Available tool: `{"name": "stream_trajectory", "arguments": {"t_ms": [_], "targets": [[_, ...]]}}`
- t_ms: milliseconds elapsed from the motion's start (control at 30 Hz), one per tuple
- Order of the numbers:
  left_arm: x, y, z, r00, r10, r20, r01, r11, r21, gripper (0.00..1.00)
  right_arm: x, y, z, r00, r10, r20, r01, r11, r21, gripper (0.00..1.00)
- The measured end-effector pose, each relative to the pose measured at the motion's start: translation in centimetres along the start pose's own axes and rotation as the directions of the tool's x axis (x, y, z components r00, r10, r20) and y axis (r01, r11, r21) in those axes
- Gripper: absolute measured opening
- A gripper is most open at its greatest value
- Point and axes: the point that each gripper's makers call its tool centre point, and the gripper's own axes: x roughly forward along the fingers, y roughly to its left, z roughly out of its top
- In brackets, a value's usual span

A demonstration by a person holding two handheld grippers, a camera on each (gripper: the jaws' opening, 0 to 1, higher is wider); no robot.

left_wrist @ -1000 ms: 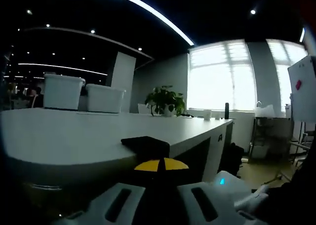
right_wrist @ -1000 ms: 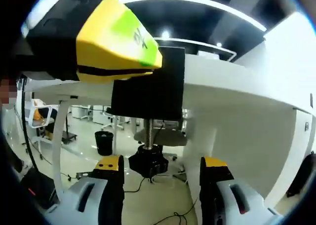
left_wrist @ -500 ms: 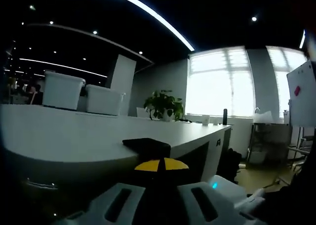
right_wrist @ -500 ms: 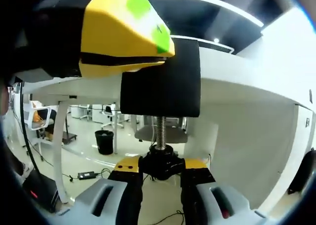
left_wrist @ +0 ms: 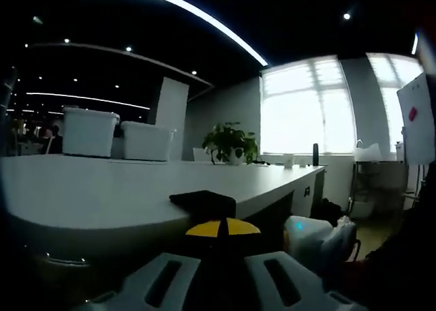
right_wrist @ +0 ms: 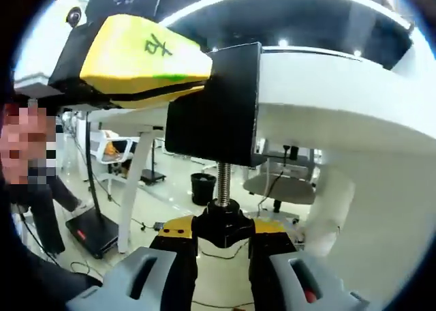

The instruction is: Clamp the fixed fixture on the desktop, loosen the retaining clip, secure it to the edge of the desk, and tighten the retaining clip.

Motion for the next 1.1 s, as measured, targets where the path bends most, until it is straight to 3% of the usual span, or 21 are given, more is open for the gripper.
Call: {"name": "stream_trajectory", "arguments": {"t_ms": [100,200,300,333,367,533,700,767,800,967,1100], "targets": [[0.0,-0.1,0.0,1.000,0.018,-0.008,-0.018,1.000,0.010,0.01,0.0,0.3,0.0,0.996,0.091,0.009,-0.091,0.995,0.029,0.24],[0.1,0.1,0.0,1.000,0.030,-0.011,-0.030,0.999,0.012,0.01,0.4,0.2,-0.1,0.987,0.163,0.008,-0.163,0.987,-0.013,0.24],[0.1,0.0,0.0,0.999,0.042,-0.020,-0.042,0.999,0.024,0.01,0.0,1.0,0.0,0.961,0.274,0.027,-0.274,0.962,-0.006,0.24],[0.1,0.0,0.0,0.998,0.052,-0.022,-0.052,0.998,0.021,0.01,0.0,0.9,0.0,0.956,0.290,0.037,-0.289,0.957,-0.035,0.24],[0.1,0.0,0.0,0.998,0.059,-0.022,-0.059,0.998,0.022,0.01,-0.3,1.7,0.2,0.950,0.308,0.041,-0.307,0.951,-0.031,0.24],[0.2,0.2,0.0,0.998,0.060,-0.020,-0.059,0.998,0.006,0.01,0.0,1.9,0.2,0.932,0.356,0.072,-0.356,0.934,-0.021,0.24],[0.2,0.3,-0.1,0.998,0.053,-0.019,-0.053,0.999,-0.013,0.01,0.2,2.1,0.4,0.921,0.381,0.077,-0.381,0.924,-0.020,0.25],[0.3,0.3,-0.1,0.999,0.048,-0.015,-0.048,0.998,-0.030,0.01,0.1,1.7,0.0,0.933,0.356,0.055,-0.359,0.933,0.040,0.25],[0.3,0.3,0.0,0.999,0.048,-0.016,-0.049,0.998,-0.035,0.01,0.1,1.3,-0.1,0.947,0.319,0.041,-0.321,0.946,0.048,0.25],[0.3,0.3,-0.1,0.997,0.076,-0.002,-0.076,0.996,-0.041,0.01,-1.2,1.0,0.2,0.976,0.211,0.045,-0.214,0.973,0.086,0.25],[0.3,0.3,0.0,0.997,0.079,-0.004,-0.079,0.996,-0.036,0.01,-2.5,-0.5,0.4,0.997,0.067,0.034,-0.069,0.996,0.063,0.35]]}}
